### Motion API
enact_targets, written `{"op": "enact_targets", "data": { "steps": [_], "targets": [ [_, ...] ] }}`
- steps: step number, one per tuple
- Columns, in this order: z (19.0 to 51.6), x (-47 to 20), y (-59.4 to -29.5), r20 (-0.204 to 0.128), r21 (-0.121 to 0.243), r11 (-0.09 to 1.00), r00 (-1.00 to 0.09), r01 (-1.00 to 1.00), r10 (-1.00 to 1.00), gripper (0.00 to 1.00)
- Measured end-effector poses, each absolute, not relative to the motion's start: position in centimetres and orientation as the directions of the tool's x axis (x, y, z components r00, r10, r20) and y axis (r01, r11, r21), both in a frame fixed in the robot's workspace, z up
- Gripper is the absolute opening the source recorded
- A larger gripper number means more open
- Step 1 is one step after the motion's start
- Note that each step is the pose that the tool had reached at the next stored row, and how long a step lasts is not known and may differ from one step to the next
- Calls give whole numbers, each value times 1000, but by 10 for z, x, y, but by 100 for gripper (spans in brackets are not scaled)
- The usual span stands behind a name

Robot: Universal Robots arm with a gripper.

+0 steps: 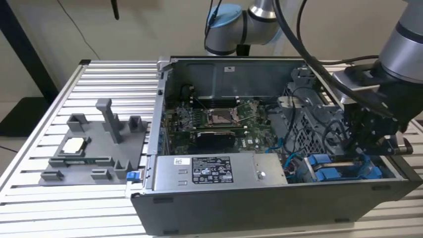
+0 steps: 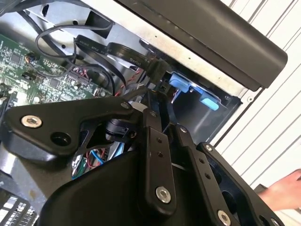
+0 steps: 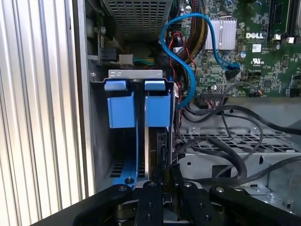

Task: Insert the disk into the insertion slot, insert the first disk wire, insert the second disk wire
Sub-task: 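Insert the first disk wire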

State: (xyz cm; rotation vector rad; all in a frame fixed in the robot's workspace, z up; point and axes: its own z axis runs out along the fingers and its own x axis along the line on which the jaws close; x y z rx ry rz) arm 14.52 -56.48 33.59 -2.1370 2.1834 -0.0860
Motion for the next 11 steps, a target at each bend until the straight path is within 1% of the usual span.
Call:
{"op": "enact_targets", "data": {
  "steps": [6,7,8,10,11],
  "targets": [
    [333,145,-565,-22,-100,33,-31,-994,-999,19],
    [333,145,-565,-22,-100,33,-31,-994,-999,20],
    [334,145,-565,-22,-100,33,-31,-994,-999,26],
    [336,145,-565,-22,-100,33,-31,-994,-999,26],
    [338,145,-565,-22,-100,33,-31,-994,-999,33]
  ]
}}
